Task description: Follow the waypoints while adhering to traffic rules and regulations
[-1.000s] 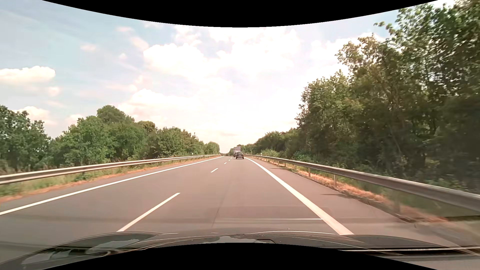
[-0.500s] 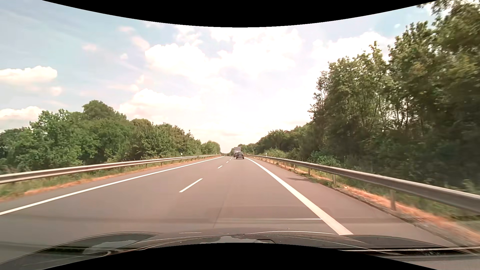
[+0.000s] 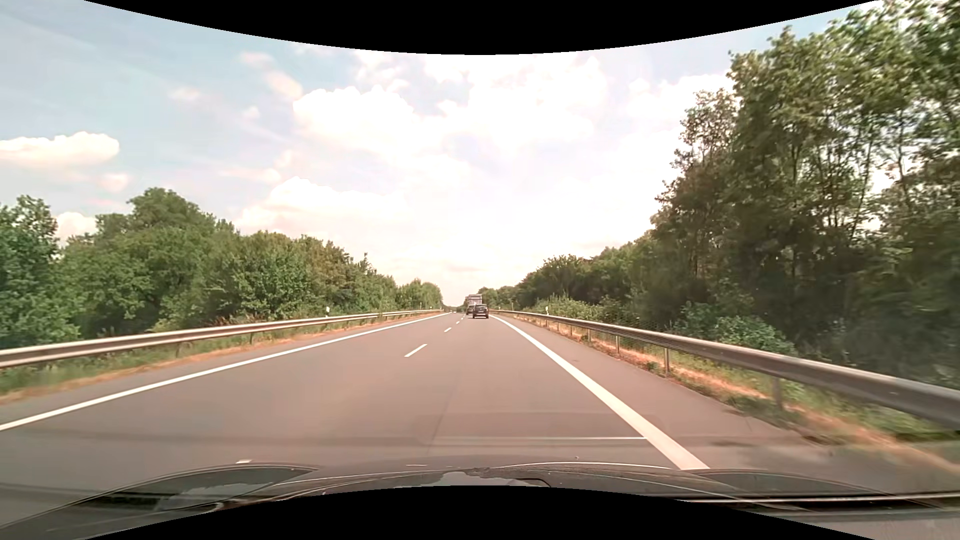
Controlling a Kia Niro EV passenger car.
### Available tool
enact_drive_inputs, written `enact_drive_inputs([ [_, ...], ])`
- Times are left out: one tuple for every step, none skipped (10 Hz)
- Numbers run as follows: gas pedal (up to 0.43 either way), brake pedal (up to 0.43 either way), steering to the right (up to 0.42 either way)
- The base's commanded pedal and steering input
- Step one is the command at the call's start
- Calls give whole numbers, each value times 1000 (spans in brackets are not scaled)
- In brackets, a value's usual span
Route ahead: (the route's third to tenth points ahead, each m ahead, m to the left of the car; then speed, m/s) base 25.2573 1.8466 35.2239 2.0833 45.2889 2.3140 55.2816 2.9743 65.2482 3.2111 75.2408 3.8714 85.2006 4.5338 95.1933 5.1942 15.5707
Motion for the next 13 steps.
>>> enact_drive_inputs([
  [157,0,-4],
  [157,0,-4],
  [157,0,-4],
  [157,0,-4],
  [157,0,-4],
  [157,0,-4],
  [157,0,-4],
  [157,0,-4],
  [157,0,-4],
  [157,0,-4],
  [169,0,-4],
  [169,0,-4],
  [177,0,-5],
])
